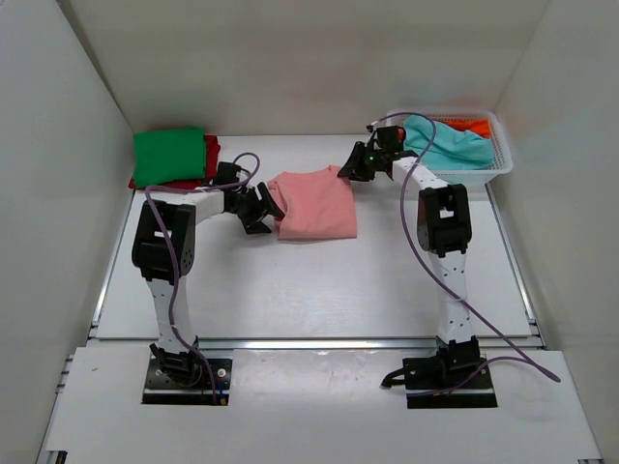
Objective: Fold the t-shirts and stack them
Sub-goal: Smooth out wrinkles on the folded tshirt
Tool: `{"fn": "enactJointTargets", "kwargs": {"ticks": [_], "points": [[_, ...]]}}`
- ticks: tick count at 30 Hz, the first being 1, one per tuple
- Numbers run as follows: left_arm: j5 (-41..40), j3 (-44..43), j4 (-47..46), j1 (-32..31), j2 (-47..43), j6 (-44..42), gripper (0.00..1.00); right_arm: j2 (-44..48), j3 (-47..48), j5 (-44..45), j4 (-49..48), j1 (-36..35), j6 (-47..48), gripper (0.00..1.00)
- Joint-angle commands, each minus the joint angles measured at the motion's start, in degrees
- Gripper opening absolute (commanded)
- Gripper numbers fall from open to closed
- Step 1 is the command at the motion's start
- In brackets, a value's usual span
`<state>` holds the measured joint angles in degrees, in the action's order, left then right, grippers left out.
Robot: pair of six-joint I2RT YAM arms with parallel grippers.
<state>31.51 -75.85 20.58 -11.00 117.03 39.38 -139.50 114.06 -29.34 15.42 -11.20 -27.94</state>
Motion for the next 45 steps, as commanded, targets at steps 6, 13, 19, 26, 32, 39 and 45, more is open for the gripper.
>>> {"fn": "enactJointTargets", "kwargs": {"ticks": [6,13,19,26,32,39,45], "points": [[-4.16,-0.6,2.45,3.8,-7.78,1.75,0.79,-1.22,4.87,0.16,-0.56,-1.54,0.88,0.36],[-5.13,-5.18,-3.42,3.45,-3.49,7.37,0.51,3.53,-2.43,0.43,-2.06,-1.89,2.01,0.36],[-8.73,-9.47,-4.85,0.99,2.92,11.78,0.31,5.47,-5.25,0.34,-2.33,-1.37,2.89,0.38],[-17.61,-15.28,0.68,-1.04,8.29,10.81,0.31,6.87,-6.04,-0.63,-2.68,-1.54,2.81,0.38],[-19.99,-17.23,6.4,-1.74,11.11,6.95,0.28,7.58,-6.83,-0.8,-2.85,-1.19,3.6,0.39],[-17.63,-11.17,6.68,-2.01,9.8,3.16,0.36,6.18,-4.66,-3.52,-4.61,-0.49,3.16,0.2],[-16.91,-10.27,5.69,-1.21,8.56,2.55,0.47,7.22,-3.48,-5.11,-10.39,-1.71,4.74,0.0]]}}
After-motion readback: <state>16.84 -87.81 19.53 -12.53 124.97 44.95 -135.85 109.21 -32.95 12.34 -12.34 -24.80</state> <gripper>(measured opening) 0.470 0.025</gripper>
